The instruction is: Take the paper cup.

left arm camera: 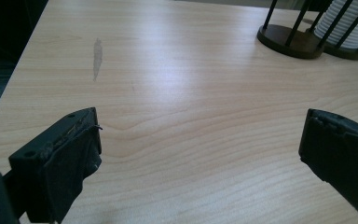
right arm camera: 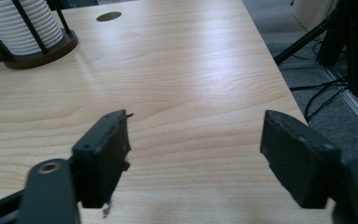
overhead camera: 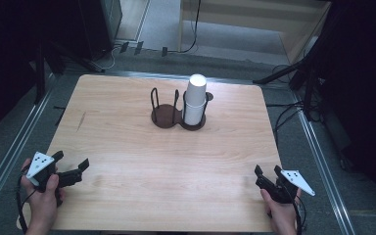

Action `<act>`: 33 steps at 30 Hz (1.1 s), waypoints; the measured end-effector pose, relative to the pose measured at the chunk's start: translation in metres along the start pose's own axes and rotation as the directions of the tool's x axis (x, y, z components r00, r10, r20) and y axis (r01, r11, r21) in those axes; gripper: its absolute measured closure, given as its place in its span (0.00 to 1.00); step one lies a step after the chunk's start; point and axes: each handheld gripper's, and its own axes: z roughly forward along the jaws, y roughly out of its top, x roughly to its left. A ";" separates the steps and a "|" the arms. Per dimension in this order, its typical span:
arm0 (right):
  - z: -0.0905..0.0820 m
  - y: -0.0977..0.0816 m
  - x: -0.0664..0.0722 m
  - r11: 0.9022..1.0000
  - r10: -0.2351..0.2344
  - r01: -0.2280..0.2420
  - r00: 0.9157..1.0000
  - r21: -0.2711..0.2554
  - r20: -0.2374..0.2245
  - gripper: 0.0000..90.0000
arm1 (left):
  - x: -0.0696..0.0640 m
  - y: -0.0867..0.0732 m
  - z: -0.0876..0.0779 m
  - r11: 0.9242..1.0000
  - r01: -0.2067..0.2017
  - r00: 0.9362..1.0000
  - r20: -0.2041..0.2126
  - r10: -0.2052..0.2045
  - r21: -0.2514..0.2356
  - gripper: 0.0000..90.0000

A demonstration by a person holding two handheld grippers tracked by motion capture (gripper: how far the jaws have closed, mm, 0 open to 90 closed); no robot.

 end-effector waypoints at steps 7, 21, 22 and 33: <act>0.000 0.003 -0.002 1.000 0.019 -0.019 1.000 0.002 0.016 0.18 | 0.005 0.000 0.001 0.999 0.051 0.999 0.014 -0.051 0.003 0.00; 0.003 0.018 0.023 0.990 0.002 0.000 1.000 -0.138 0.013 0.28 | 0.008 0.000 0.000 0.996 0.086 0.996 0.019 -0.086 0.002 0.00; 0.003 0.019 0.025 0.988 0.008 -0.005 1.000 -0.151 0.019 0.29 | 0.008 0.000 0.000 0.996 0.088 0.996 0.016 -0.088 0.002 0.00; 0.013 0.037 0.039 0.998 -0.019 0.017 1.000 -0.066 -0.025 0.28 | 0.005 0.000 0.000 0.998 0.062 0.998 -0.023 -0.062 0.009 0.00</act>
